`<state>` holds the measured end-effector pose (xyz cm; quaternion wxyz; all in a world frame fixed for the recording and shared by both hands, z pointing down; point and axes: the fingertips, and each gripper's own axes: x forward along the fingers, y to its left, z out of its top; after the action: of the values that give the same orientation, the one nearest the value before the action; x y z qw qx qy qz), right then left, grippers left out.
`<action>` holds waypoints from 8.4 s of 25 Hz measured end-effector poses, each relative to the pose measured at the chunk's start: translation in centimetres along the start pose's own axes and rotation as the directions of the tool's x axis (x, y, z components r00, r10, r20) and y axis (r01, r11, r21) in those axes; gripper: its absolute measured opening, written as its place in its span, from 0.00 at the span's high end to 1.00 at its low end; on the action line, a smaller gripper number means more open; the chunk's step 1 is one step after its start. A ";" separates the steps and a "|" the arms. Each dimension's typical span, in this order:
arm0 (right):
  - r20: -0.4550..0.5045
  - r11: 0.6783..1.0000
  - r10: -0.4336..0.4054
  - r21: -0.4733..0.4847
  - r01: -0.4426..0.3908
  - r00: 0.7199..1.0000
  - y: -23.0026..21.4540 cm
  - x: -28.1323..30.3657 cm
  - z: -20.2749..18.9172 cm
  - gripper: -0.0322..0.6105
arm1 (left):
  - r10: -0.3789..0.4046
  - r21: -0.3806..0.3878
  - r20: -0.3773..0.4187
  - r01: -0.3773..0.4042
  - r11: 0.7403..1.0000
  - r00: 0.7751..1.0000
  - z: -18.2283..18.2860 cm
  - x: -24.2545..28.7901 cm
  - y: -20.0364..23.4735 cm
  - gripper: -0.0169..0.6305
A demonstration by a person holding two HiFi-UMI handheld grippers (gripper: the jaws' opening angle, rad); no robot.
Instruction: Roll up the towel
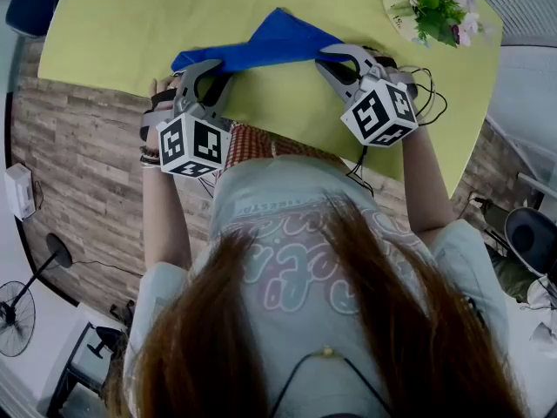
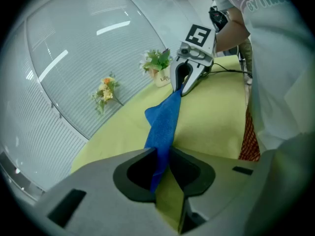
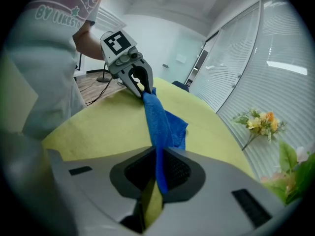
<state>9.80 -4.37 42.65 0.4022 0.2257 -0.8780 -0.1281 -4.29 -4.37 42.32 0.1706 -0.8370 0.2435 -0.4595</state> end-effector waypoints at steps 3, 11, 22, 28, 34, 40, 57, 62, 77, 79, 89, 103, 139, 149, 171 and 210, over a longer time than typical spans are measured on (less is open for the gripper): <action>0.003 1.000 -0.007 -0.024 0.007 1.000 0.2 -0.3 0.0 0.90 | -0.009 -0.035 0.012 0.009 0.999 1.000 0.0 -0.5 0.1 0.89; 0.035 0.995 0.098 0.025 -0.098 0.995 2.7 -2.1 0.5 0.90 | -0.072 -0.057 -0.001 0.072 0.996 0.997 -0.1 -2.4 -2.2 0.90; 0.029 0.965 0.234 0.112 -0.236 0.972 2.5 -1.7 0.4 0.90 | -0.163 -0.077 -0.034 0.160 0.984 0.986 -0.1 -2.1 -1.0 0.90; 0.049 0.957 0.235 0.165 -0.240 0.971 0.6 -1.2 0.5 0.87 | -0.190 -0.085 -0.031 0.186 0.979 0.981 -0.2 -1.4 0.2 0.90; 0.051 0.959 0.207 0.188 -0.213 0.977 -0.9 -0.5 0.2 0.85 | -0.194 -0.077 -0.037 0.191 0.979 0.980 -0.3 -0.3 1.1 0.90; 0.043 0.965 0.177 0.190 -0.182 0.983 -1.9 0.1 -0.2 0.82 | -0.214 -0.088 -0.044 0.210 0.974 0.976 -0.4 0.5 1.8 0.90; 0.018 0.972 0.081 0.221 -0.083 0.997 -4.1 0.9 -1.2 0.82 | -0.177 -0.130 -0.017 0.173 0.976 0.984 -1.0 1.3 4.8 0.85; 0.123 0.965 -0.022 0.261 -0.011 0.992 -5.3 -0.8 0.4 0.82 | -0.109 -0.219 0.024 0.112 0.969 0.994 -1.6 -0.8 6.7 0.85; 0.091 0.997 0.062 -0.050 -0.057 0.994 0.9 2.0 3.9 0.75 | -0.138 0.013 0.087 0.138 0.990 0.987 4.7 2.2 -1.1 0.85; 0.081 0.997 0.063 -0.044 -0.059 0.995 0.7 2.3 3.7 0.78 | -0.143 0.020 0.080 0.142 0.990 0.987 4.7 2.4 -0.8 0.85; 0.114 0.996 0.038 0.074 -0.046 0.993 -3.3 2.7 4.4 0.79 | -0.163 -0.022 0.086 0.165 0.986 0.983 4.9 3.1 3.0 0.85; 0.136 0.986 -0.013 0.167 -0.010 0.991 -5.0 3.8 4.1 0.77 | -0.137 -0.124 0.108 0.150 0.981 0.985 4.5 4.5 4.7 0.85; 0.511 0.859 -0.440 0.480 0.180 0.738 -9.8 -13.4 13.9 0.65 | 0.387 -0.615 0.633 0.132 0.777 0.671 15.2 -13.2 11.0 0.80; 0.561 0.870 -0.451 0.450 0.202 0.694 -9.0 -13.9 15.9 0.67 | 0.386 -0.590 0.629 0.091 0.802 0.675 16.2 -13.7 10.2 0.80; 0.580 0.841 -0.490 0.512 0.176 0.651 -8.8 -14.3 15.7 0.94 | 0.538 -0.661 0.581 -0.032 0.750 0.611 16.7 -13.4 10.5 0.92; 0.558 0.842 -0.487 0.505 0.190 0.672 -8.6 -13.9 16.8 0.95 | 0.585 -0.689 0.555 -0.067 0.722 0.591 14.0 -15.3 11.7 0.93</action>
<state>7.45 -4.12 19.29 -0.0267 0.4055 -0.9093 -0.0890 -2.32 -4.49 18.54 0.0656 -0.8914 0.4430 0.0692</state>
